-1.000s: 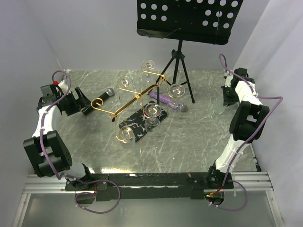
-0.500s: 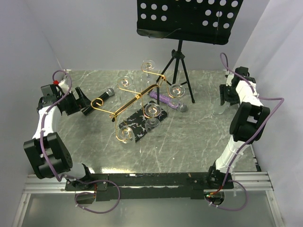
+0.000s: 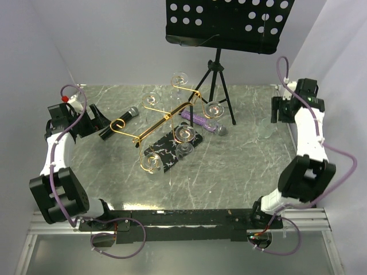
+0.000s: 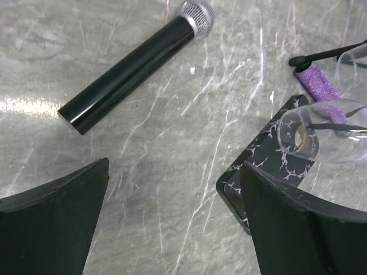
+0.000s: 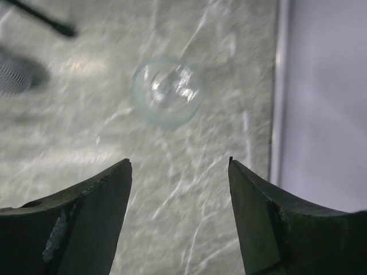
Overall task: Take the wine glass off the wine glass rack
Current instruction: Place the wine glass at the center of the board, then pick up the wine glass from the wine rack.
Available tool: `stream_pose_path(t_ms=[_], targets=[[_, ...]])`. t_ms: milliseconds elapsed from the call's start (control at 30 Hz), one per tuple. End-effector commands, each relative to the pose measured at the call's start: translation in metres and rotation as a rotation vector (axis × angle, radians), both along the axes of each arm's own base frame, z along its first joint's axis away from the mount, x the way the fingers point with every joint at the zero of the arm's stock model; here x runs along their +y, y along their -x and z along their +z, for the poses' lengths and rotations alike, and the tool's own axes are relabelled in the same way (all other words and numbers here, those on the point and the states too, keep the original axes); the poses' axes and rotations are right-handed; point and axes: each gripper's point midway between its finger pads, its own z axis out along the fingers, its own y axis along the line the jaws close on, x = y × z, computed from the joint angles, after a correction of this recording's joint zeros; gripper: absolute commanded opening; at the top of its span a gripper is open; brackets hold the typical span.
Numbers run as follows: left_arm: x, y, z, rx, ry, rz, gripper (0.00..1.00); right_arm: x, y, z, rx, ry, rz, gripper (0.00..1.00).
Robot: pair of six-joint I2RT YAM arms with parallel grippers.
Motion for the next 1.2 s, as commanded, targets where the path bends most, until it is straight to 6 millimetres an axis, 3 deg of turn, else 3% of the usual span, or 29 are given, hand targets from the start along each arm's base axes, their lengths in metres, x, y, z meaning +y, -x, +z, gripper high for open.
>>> stream_pose_path(t_ms=[0,200,300,400,567,700,733,933,1167], targets=[[0.002,-0.010,0.027,-0.117,-0.028,0.020,1.00,0.031,0.024,0.011,-0.086,-0.090,0.073,0.77],[0.002,-0.010,0.024,-0.107,-0.017,0.026,1.00,0.104,0.050,0.048,-0.415,-0.180,0.393,0.80],[0.003,-0.010,0.028,-0.110,-0.027,0.027,1.00,0.151,0.072,0.065,-0.530,-0.222,0.594,0.80],[0.007,-0.009,0.030,-0.105,-0.048,0.045,1.00,0.195,0.093,0.073,-0.619,-0.223,0.761,0.79],[0.010,-0.010,0.038,-0.103,-0.072,0.045,1.00,0.275,0.141,0.063,-0.677,-0.306,1.112,0.80],[0.014,-0.005,0.036,-0.067,-0.090,0.056,1.00,0.311,0.166,0.045,-0.668,-0.360,1.270,0.85],[0.014,-0.004,0.035,-0.061,-0.095,0.054,1.00,0.318,0.172,0.039,-0.665,-0.370,1.309,1.00],[0.011,0.006,0.028,-0.022,-0.100,0.040,1.00,0.356,0.187,0.019,-0.736,-0.393,1.474,1.00],[0.008,0.015,0.017,-0.001,-0.104,0.021,1.00,0.415,0.203,0.026,-0.885,-0.474,1.608,1.00]])
